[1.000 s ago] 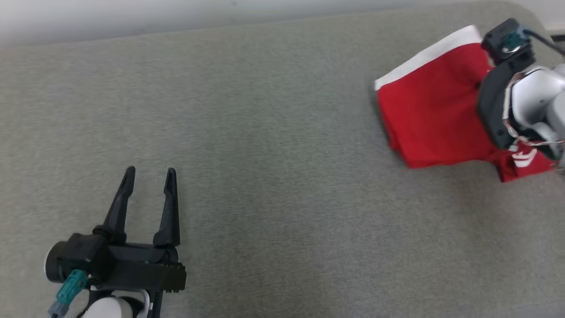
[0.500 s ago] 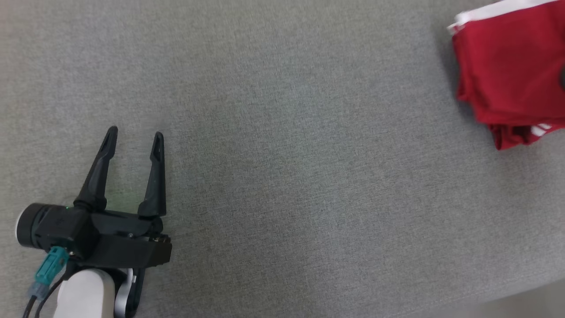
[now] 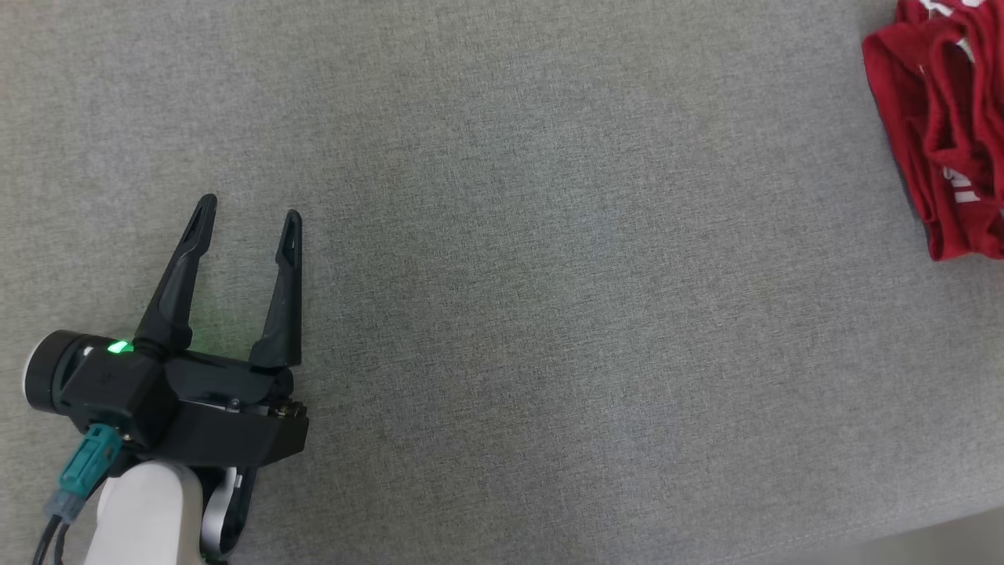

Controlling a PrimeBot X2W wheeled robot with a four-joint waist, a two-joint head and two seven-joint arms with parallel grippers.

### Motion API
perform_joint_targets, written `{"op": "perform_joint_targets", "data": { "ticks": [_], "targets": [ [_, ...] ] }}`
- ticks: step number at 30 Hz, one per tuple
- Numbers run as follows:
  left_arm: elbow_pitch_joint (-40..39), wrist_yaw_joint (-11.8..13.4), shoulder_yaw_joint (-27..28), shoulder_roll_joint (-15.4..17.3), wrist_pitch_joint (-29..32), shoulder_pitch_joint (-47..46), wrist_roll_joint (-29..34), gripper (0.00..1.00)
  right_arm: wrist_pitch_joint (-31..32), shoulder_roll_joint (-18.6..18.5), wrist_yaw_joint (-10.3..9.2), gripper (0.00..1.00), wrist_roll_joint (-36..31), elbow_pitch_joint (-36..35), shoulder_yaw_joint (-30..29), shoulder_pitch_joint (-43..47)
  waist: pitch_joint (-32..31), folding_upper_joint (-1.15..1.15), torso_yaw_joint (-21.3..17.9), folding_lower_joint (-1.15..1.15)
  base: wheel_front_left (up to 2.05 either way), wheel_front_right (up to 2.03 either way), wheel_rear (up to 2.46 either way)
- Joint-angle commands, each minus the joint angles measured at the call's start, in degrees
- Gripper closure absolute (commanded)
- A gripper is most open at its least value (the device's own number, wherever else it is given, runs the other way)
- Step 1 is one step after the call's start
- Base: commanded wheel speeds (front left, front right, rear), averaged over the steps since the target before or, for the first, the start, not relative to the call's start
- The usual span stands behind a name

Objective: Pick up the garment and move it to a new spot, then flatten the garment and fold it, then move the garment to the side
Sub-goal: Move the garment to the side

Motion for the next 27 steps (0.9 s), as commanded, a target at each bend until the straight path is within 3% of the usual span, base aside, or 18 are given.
{"op": "perform_joint_targets", "data": {
  "ticks": [1, 8, 14, 23, 27],
  "targets": [
    [0.22, 0.13, 0.28, 0.29, -0.01, -0.55, -0.17, 0.00, -2.33, 1.20, -0.18, 0.00, -1.78, 0.69, -2.06, 0.79, -1.04, -0.01, 0.06, -0.01, 0.00, 0.00, 0.00],
    [1.54, 0.31, 1.56, -1.06, -0.01, 1.53, -1.07, 0.00, -12.09, 6.66, -0.18, 0.00, -2.34, 2.20, -12.18, 3.78, -5.52, -0.01, 0.65, -0.01, 0.00, 0.00, 0.00],
    [5.27, 0.28, 3.39, -1.91, -0.01, 4.35, -2.00, 0.00, -23.17, 12.83, -0.18, 0.00, -1.95, 2.10, -21.91, 11.61, -12.59, -0.01, 1.65, -0.01, 0.00, 0.00, 0.00],
    [9.45, 0.92, 7.91, -2.63, -0.01, 10.06, -2.12, 0.00, -27.28, 25.45, -0.18, 0.00, 3.80, -9.71, -28.58, 28.37, -21.83, -0.01, 1.71, -0.01, 0.00, 0.00, 0.00],
    [10.91, 0.88, 9.07, -3.01, -0.01, 11.56, -1.85, 0.00, -27.30, 27.13, -0.18, 0.00, 4.64, -16.33, -28.63, 36.34, -24.67, -0.01, 2.42, -0.01, 0.00, 0.00, 0.00]
  ]
}}
